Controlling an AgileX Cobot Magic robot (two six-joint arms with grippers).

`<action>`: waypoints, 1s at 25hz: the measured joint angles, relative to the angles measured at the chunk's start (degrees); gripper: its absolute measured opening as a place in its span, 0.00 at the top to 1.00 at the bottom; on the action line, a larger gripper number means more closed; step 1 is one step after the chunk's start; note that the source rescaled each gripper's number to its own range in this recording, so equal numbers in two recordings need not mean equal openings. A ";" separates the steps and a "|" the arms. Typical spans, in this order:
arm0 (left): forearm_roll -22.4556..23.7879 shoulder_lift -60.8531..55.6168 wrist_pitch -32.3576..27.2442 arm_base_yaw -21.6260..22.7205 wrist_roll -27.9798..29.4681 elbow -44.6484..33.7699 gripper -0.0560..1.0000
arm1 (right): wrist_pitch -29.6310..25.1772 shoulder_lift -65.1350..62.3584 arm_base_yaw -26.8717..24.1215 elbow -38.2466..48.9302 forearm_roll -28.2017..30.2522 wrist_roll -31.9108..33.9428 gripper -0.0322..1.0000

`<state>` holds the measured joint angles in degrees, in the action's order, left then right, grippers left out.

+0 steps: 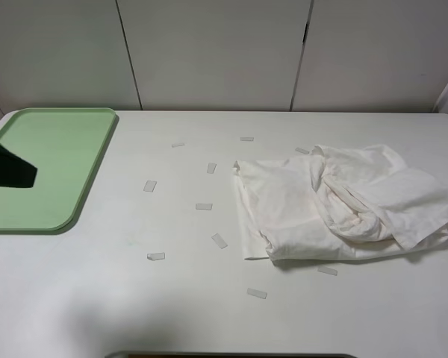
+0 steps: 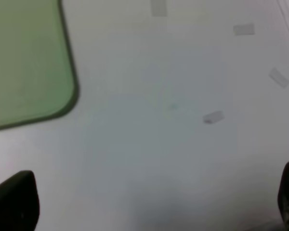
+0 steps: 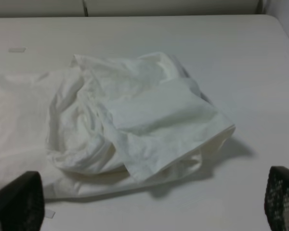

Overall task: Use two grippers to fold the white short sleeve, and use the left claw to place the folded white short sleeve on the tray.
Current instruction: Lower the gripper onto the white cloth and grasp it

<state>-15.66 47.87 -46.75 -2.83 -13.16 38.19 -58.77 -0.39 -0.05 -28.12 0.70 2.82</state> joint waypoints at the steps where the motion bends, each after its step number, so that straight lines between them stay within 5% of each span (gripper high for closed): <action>1: -0.83 1.78 1.23 -0.77 -0.23 0.00 0.00 | 0.00 0.00 0.00 0.00 0.00 0.00 0.00; 12: -7.04 23.50 14.71 -14.59 0.62 6.11 0.00 | 0.00 0.00 0.00 0.00 0.00 0.00 0.00; 16: -7.18 34.78 21.92 -23.83 6.40 10.57 0.00 | 0.00 0.00 0.00 0.00 0.00 0.00 0.00; 25: -7.29 48.26 35.56 -34.28 16.99 13.18 0.00 | 0.00 0.00 0.00 0.00 0.00 0.00 0.00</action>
<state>-22.95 96.12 -11.19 -37.11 3.83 51.37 -58.77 -0.39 -0.05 -28.12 0.70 2.82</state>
